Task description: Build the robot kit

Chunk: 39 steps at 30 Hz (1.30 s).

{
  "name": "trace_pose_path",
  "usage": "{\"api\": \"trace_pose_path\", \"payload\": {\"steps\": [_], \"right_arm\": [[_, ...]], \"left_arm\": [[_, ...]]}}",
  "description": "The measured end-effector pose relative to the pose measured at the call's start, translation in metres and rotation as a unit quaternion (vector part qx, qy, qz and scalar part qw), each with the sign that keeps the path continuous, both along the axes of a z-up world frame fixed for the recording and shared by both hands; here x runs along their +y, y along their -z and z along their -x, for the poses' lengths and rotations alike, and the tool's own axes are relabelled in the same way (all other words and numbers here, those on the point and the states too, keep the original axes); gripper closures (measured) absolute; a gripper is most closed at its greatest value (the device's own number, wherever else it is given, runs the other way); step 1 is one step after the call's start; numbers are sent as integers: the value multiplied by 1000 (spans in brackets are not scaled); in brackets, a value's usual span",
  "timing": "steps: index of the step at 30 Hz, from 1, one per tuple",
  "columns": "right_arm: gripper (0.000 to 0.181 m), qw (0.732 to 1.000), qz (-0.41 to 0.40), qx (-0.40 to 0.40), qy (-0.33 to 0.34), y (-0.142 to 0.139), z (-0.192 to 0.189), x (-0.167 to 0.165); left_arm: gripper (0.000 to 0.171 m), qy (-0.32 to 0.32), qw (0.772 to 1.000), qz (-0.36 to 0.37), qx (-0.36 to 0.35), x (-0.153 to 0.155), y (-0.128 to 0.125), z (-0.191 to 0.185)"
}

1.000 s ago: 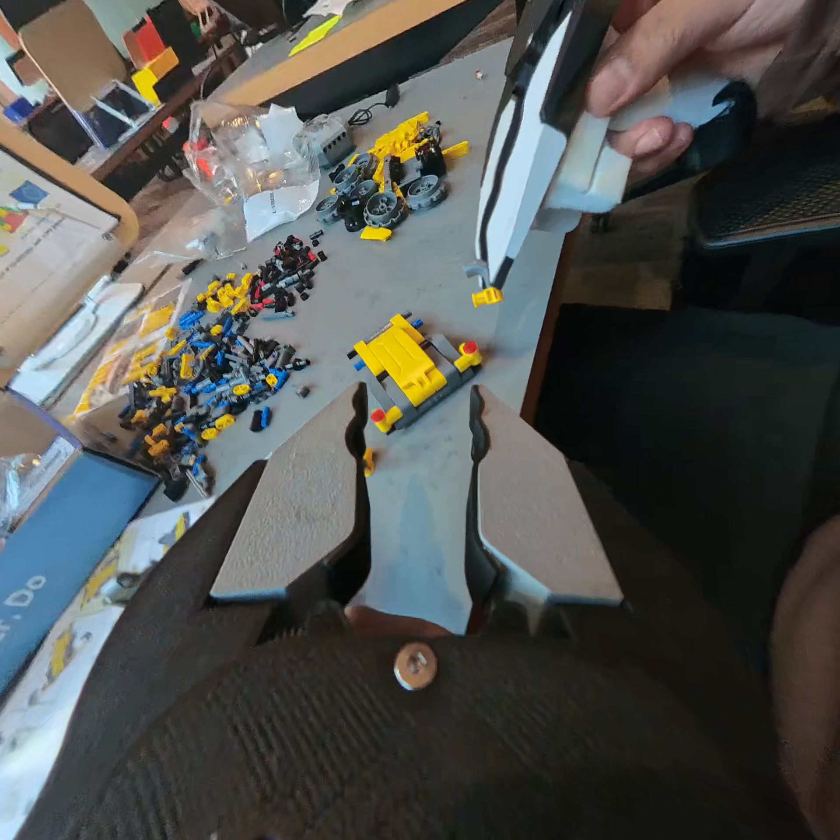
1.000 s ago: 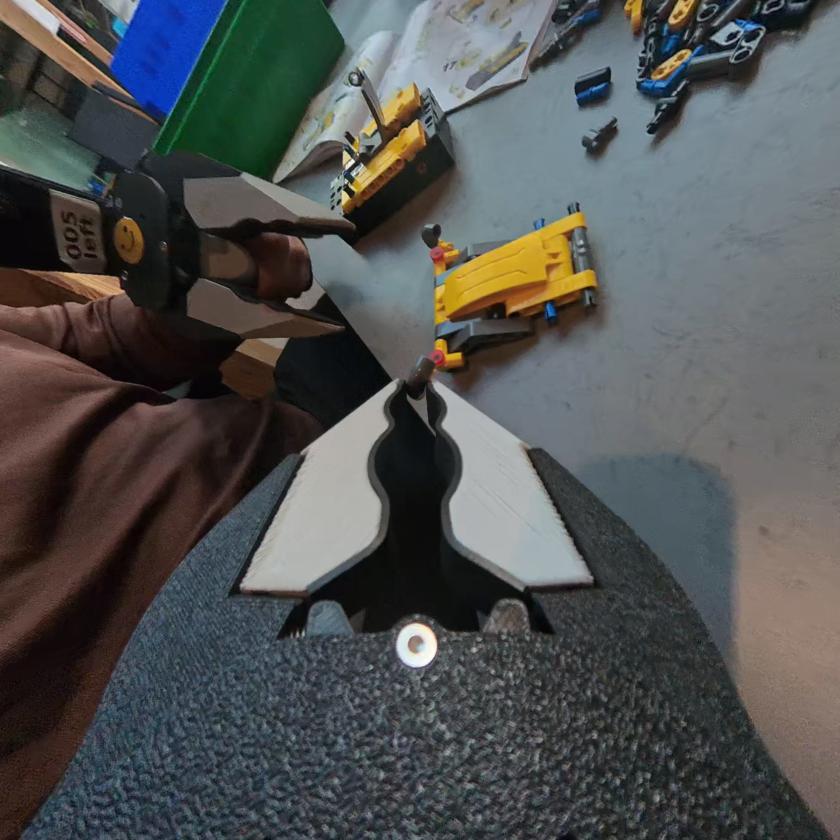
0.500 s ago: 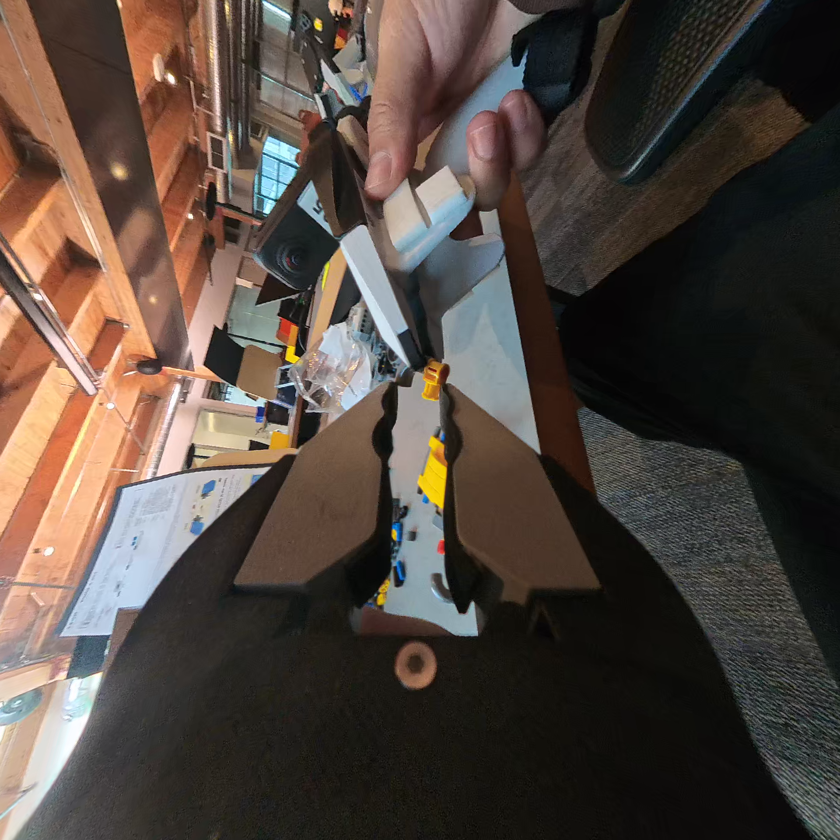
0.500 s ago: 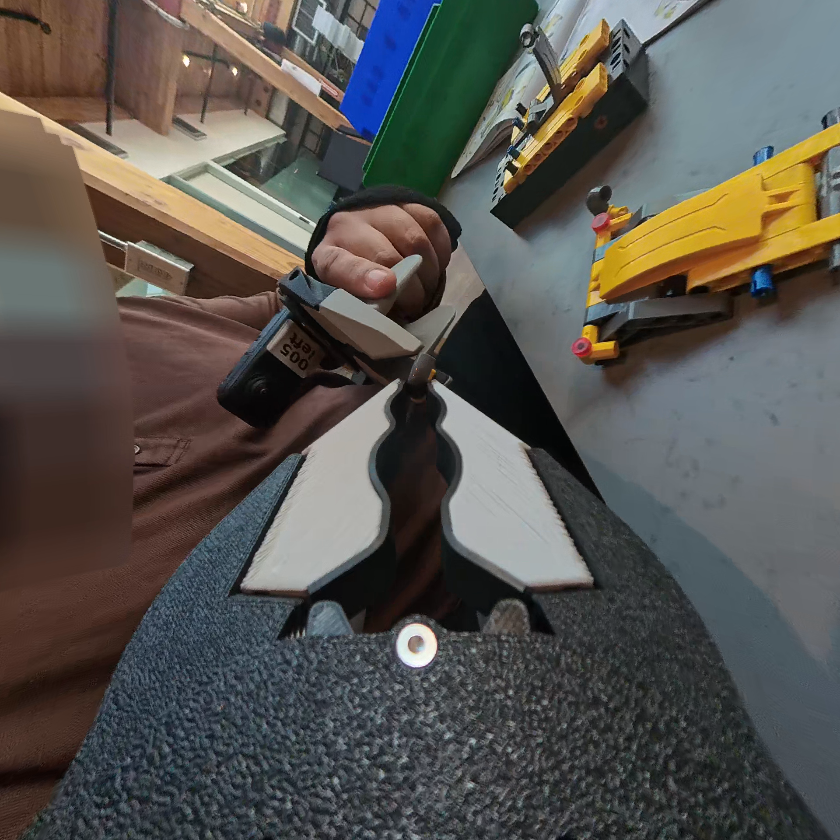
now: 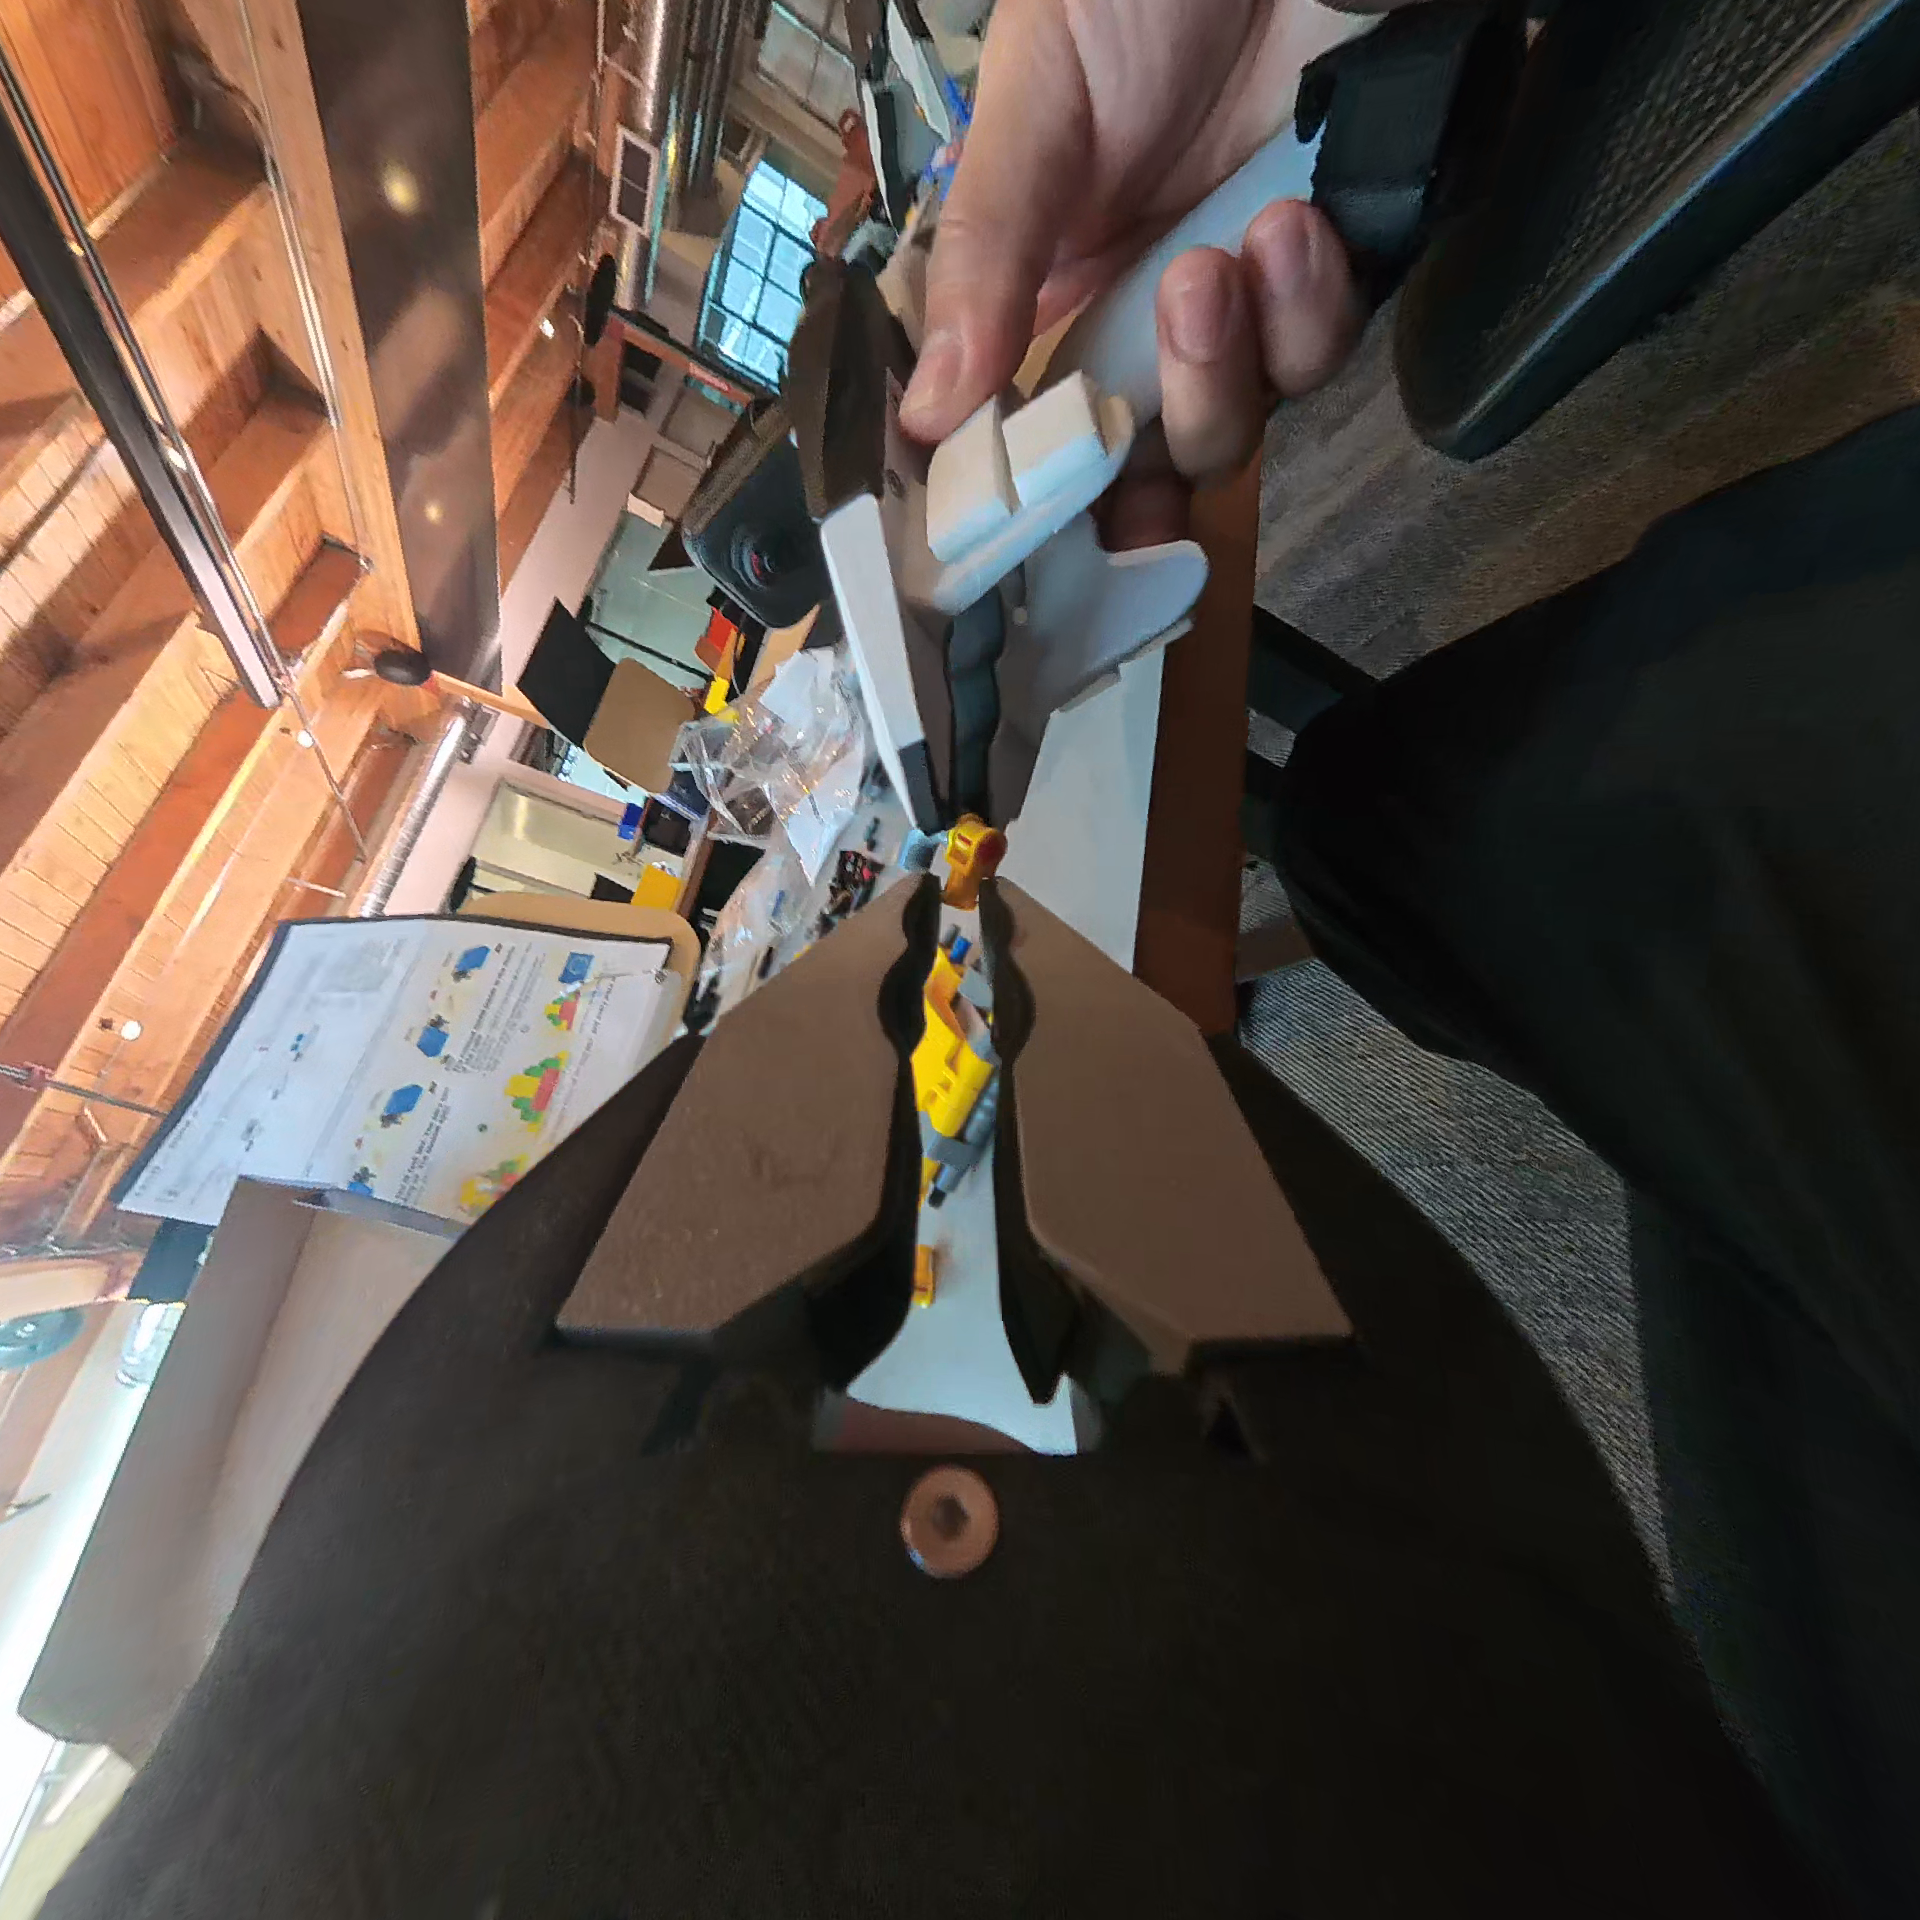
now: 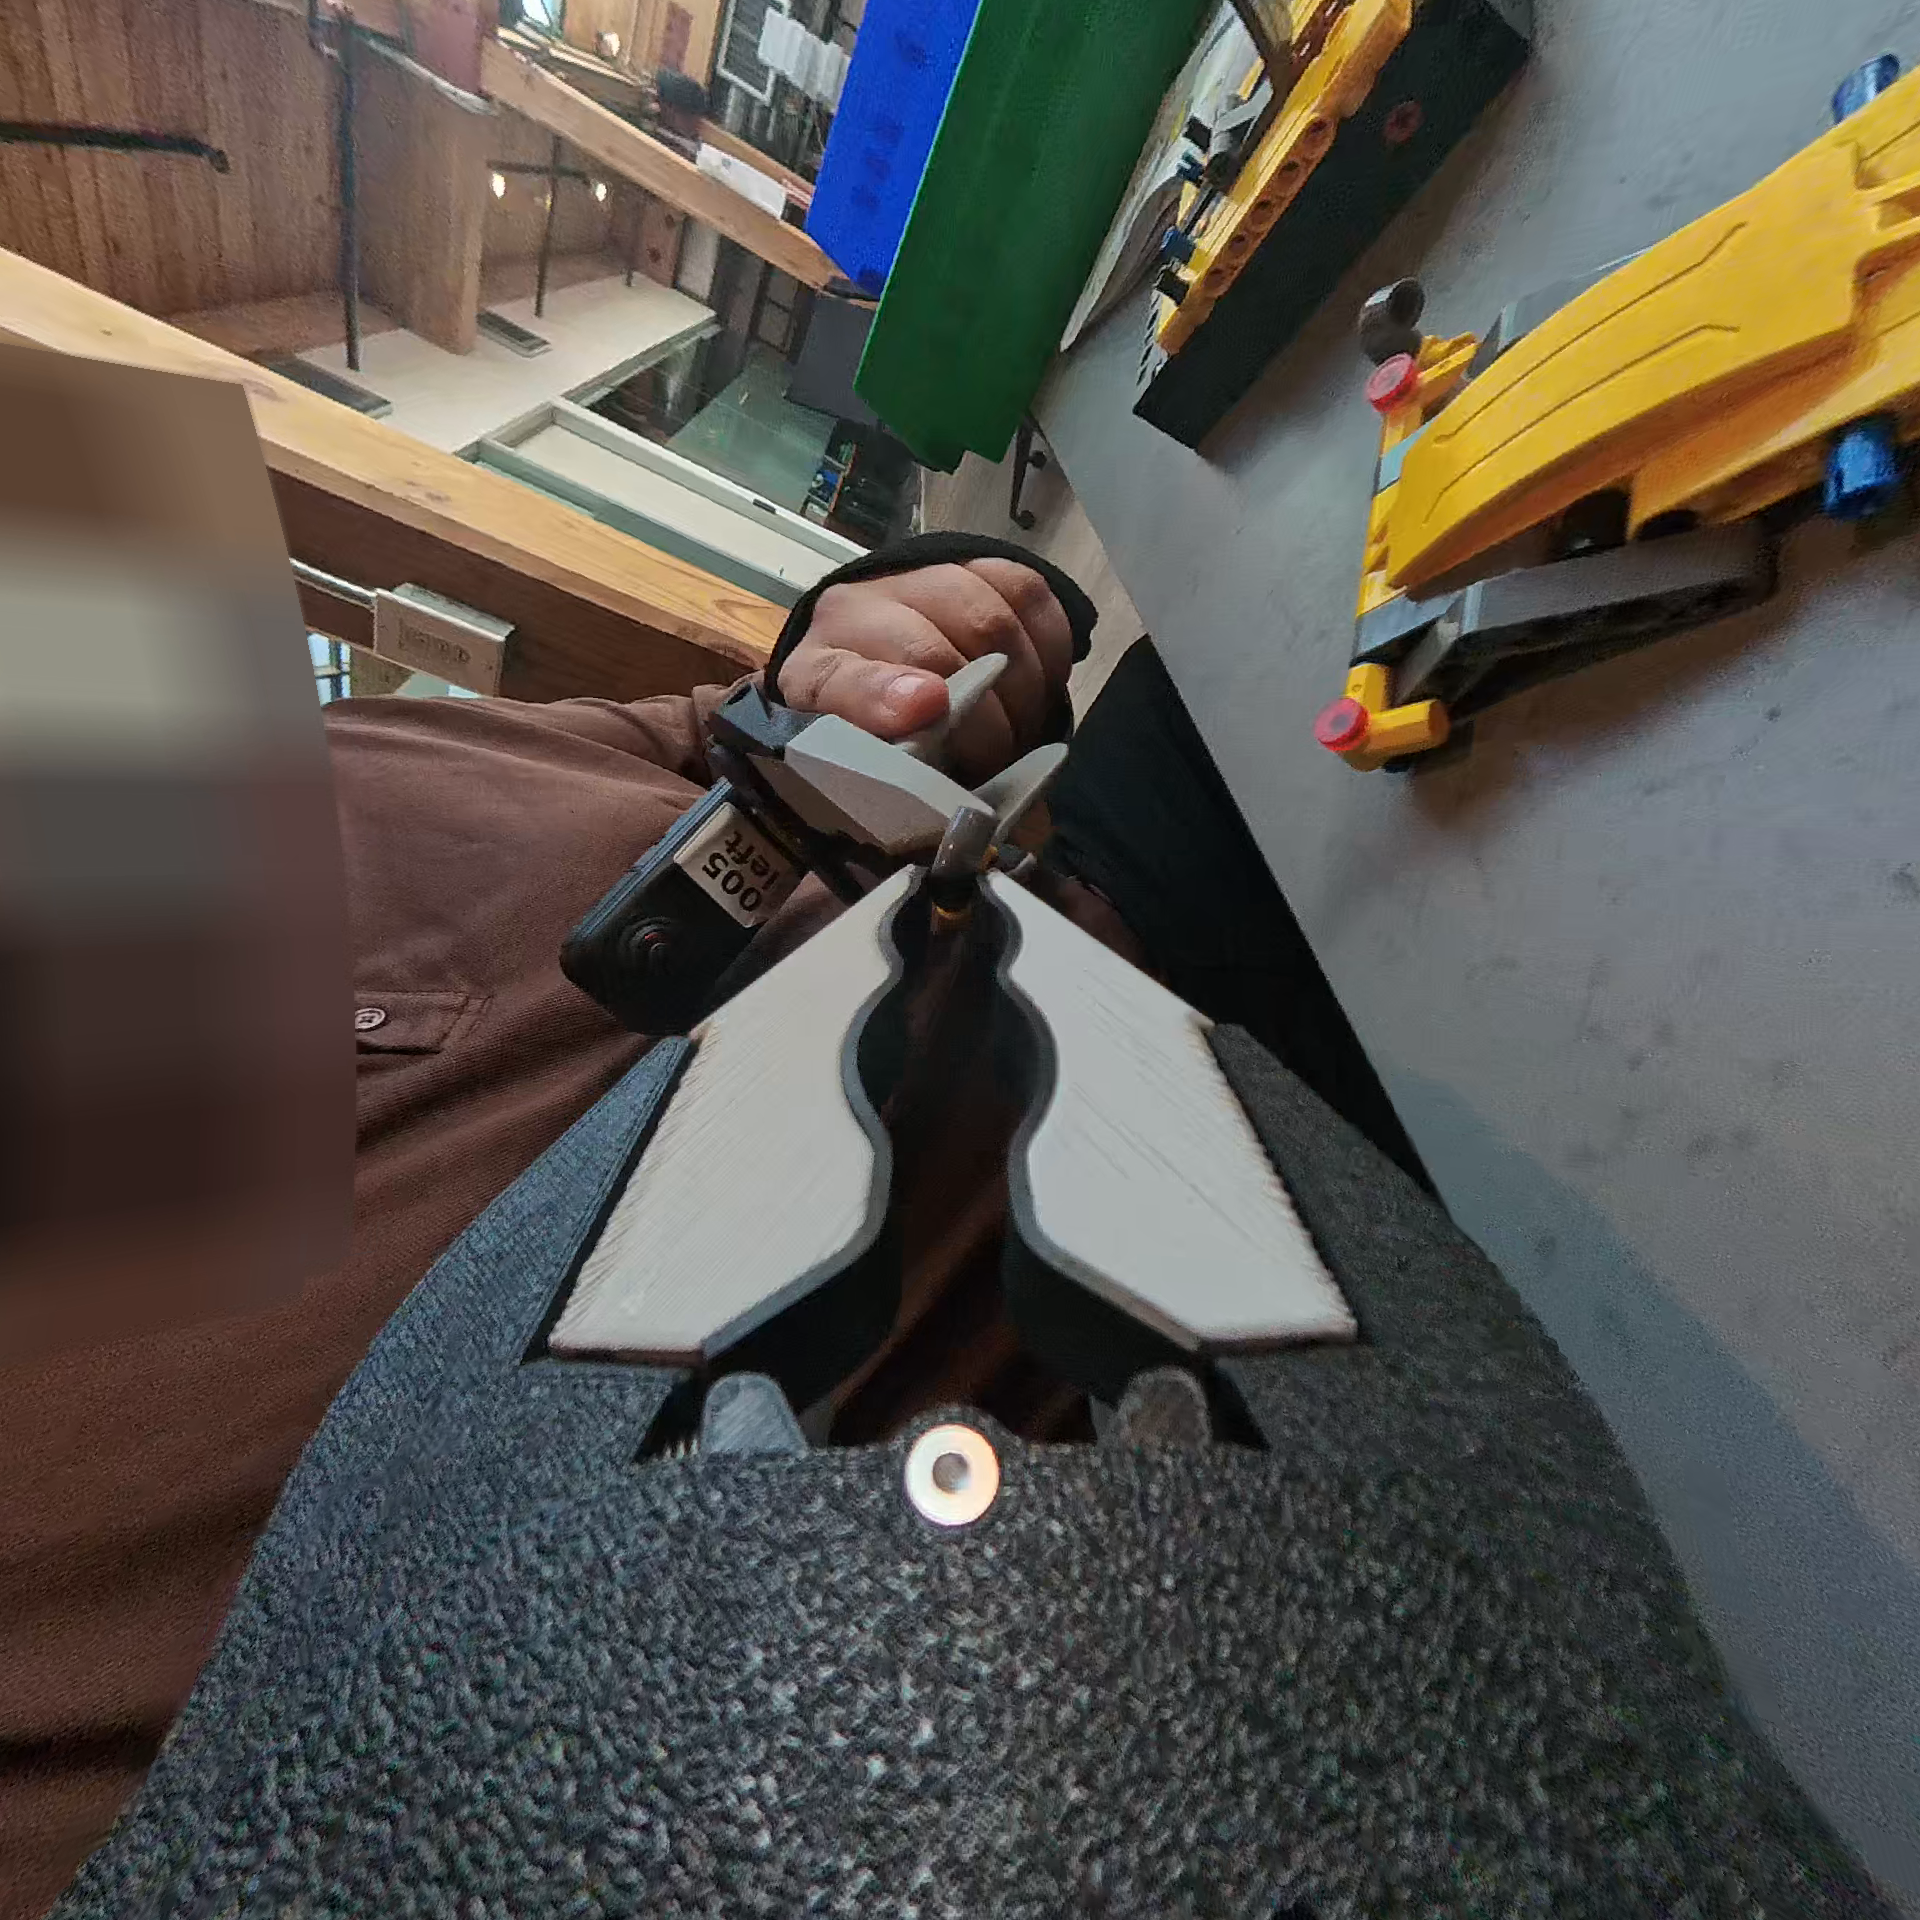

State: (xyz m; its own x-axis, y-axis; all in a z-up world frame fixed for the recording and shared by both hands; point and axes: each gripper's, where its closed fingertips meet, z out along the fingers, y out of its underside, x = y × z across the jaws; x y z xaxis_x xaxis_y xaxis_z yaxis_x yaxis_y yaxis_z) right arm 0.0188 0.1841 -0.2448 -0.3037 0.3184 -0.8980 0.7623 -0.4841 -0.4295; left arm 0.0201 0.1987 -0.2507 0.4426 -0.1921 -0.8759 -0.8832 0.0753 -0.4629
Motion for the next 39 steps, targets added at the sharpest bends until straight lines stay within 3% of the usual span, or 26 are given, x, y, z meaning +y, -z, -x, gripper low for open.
{"api": "trace_pose_path", "payload": {"steps": [8, 14, 18, 21, 30, 35, 39], "right_arm": [[170, 989, -116, 16, 90, 12, 24, 22], [163, 965, -224, 22, 134, 21, 30, 38], [147, 946, -292, 74, 121, 13, 28, 35], [146, 918, -367, 94, 115, 15, 26, 40], [157, 880, -451, 125, 88, 17, 23, 33], [157, 867, -484, 102, 62, 30, 18, 30], [162, 852, -514, 76, 69, 40, 17, 37]], "left_arm": [[168, -59, 994, 74, -59, 16, 13, 23], [167, -80, 985, 120, -93, 23, 23, 30], [167, -86, 981, 138, -104, 25, 28, 32], [167, -73, 983, 131, -102, 25, 22, 29], [168, -46, 982, 136, -119, 24, 18, 23], [168, -35, 951, 220, -212, 19, 32, 16], [168, -67, 950, 231, -199, 24, 42, 20]]}}
